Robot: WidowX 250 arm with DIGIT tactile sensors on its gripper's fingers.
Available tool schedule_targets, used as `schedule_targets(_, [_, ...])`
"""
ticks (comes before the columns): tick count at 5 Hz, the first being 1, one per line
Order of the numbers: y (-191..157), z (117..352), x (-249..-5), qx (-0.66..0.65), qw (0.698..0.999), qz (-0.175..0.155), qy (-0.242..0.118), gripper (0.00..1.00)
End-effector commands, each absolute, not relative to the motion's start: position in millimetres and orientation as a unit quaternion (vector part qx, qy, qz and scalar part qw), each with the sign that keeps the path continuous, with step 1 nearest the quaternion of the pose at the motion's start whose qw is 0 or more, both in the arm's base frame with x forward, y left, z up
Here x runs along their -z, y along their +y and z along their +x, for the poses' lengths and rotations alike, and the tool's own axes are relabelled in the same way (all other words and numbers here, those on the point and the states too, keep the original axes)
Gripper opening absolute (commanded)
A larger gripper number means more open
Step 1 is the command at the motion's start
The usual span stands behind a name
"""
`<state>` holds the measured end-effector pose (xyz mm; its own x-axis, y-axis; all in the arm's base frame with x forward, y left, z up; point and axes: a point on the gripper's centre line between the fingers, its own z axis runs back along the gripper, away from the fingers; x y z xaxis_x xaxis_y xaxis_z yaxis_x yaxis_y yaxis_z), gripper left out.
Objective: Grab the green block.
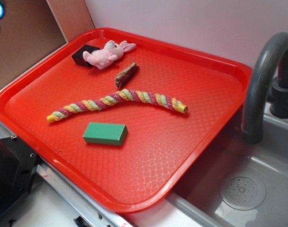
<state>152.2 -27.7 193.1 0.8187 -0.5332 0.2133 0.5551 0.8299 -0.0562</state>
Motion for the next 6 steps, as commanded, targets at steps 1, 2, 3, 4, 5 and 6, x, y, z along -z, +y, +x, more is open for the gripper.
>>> schedule_targets(1, [-57.8, 179.4, -163.6, 0.415, 0.905, -0.023, -0.089, 1.00])
schedule_targets(2, [-78.5, 179.5, -145.3, 0.446, 0.893, -0.002, -0.066, 1.00])
schedule_targets(3, [-93.2, 177.2, -127.7, 0.457, 0.888, 0.019, -0.045, 1.00])
schedule_targets(4, [-95.2, 178.3, -114.4, 0.458, 0.888, 0.015, -0.037, 1.00])
schedule_targets(5, [-92.3, 183.6, -91.3, 0.445, 0.895, 0.032, -0.017, 1.00])
schedule_targets(6, [-90.9, 186.6, -74.3, 0.449, 0.893, 0.037, -0.002, 1.00])
